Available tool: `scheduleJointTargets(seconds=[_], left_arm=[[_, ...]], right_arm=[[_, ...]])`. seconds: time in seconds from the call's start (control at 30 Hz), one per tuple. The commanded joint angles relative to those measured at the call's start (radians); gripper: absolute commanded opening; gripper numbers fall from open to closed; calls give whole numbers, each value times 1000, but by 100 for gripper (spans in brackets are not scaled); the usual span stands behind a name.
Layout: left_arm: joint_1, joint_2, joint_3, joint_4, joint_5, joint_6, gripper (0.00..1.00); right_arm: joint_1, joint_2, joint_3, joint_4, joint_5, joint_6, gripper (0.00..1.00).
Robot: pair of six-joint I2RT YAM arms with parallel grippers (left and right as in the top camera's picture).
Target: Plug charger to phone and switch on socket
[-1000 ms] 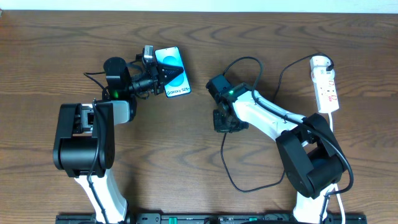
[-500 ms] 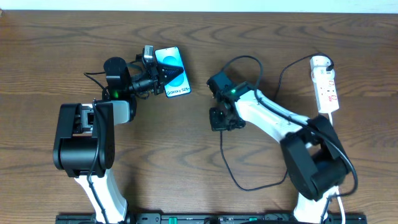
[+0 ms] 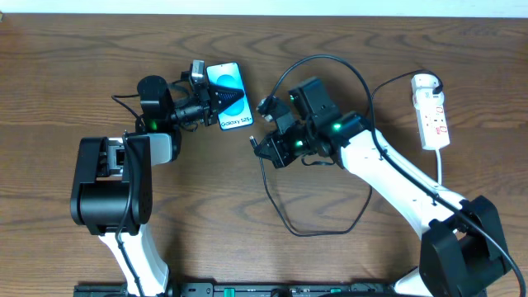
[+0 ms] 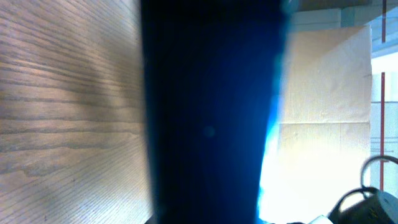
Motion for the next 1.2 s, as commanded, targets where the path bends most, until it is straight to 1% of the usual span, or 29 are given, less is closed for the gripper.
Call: scheduleJointTargets(seconds=[0.0,0.13,0.37,0.53,0.6,0.7,0.77,0.83,1.17], left_arm=[[2,-7,20,20,29,25,7],[2,-7,20,53,29,24,7],[0,-7,20,55,12,-18,7],[0,-7,20,71,-7,-40,7],[0,-7,20,98,-6,-53,7],[0,-7,20,131,-5,-63,7],[0,-7,20,141,-5,-66,7],[0,-7,20,141,-5,-66,7],[0,-7,20,163,-5,-61,7]], right_arm=[[-46,13,-74,70,-146,39,1],[-100,14,-160,257,-282,132,1],[-122,39,-287,578,-388,303,1],[-124,122,-317,743,-426,408,1],[-125,170,-317,850,-491,451,1],[-125,220,-317,996,-531,545,1],[-124,239,-317,1057,-544,573,1],[-124,251,-317,1094,-562,580,1],[-108,252,-317,1113,-586,579,1]])
